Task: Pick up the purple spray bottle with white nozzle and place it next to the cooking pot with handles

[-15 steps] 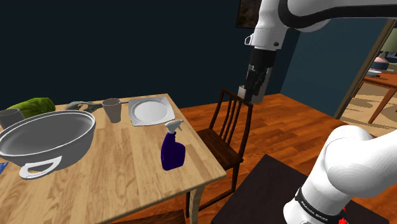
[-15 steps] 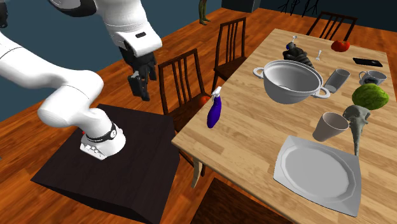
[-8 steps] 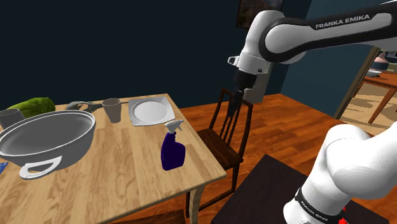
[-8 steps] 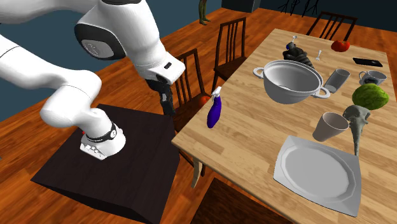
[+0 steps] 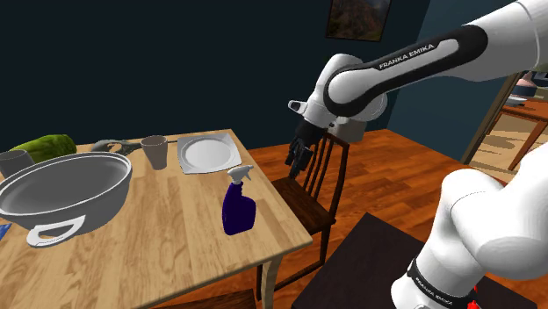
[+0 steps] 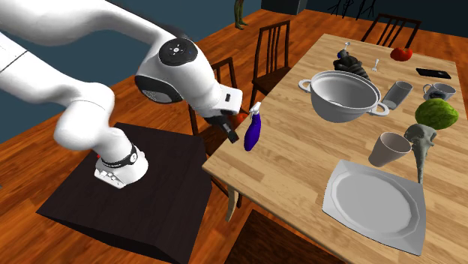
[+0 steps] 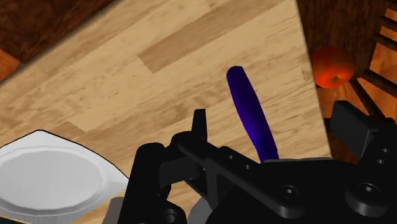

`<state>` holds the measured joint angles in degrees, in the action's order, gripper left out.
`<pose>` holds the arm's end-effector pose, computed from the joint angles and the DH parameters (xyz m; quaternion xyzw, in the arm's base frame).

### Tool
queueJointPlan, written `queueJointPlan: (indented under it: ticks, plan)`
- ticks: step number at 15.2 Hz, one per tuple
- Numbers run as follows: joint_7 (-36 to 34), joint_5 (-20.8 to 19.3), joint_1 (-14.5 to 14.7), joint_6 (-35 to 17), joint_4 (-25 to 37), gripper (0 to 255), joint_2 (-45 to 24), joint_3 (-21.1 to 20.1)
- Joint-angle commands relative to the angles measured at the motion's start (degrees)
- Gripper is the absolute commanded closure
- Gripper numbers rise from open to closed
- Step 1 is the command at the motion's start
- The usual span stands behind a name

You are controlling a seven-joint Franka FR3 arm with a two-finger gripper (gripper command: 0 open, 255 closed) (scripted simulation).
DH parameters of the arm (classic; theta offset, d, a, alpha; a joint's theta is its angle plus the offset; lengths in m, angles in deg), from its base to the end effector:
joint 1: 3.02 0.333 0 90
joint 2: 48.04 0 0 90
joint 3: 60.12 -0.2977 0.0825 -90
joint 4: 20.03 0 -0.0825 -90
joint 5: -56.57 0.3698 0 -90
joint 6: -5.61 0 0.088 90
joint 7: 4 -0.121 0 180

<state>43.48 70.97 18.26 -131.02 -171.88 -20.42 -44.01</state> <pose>0.3979 0.0457 0.3901 -0.9111 -0.3690 -0.1426 0.1159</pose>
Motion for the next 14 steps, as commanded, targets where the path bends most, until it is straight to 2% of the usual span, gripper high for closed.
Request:
queueJointPlan:
  ticks: [1, 4, 7, 9, 10, 14]
  plan:
    - [7.82, 4.41, 4.41, -4.94, 0.22, 0, -3.95, 2.77]
    - [21.15, 13.48, 12.11, -9.91, 2.28, 0, -10.34, 7.76]
    - [36.74, 25.61, 19.65, -12.03, 5.74, 0, -17.11, 12.33]
    - [47.51, 34.42, 23.24, -11.58, 8.69, 0, -21.85, 14.13]
    - [47.77, 34.65, 23.02, -11.53, 8.76, 0, -21.97, 13.88]
    - [51.52, 40.19, 24.18, -12.41, 10.02, 0, -25.78, 13.50]
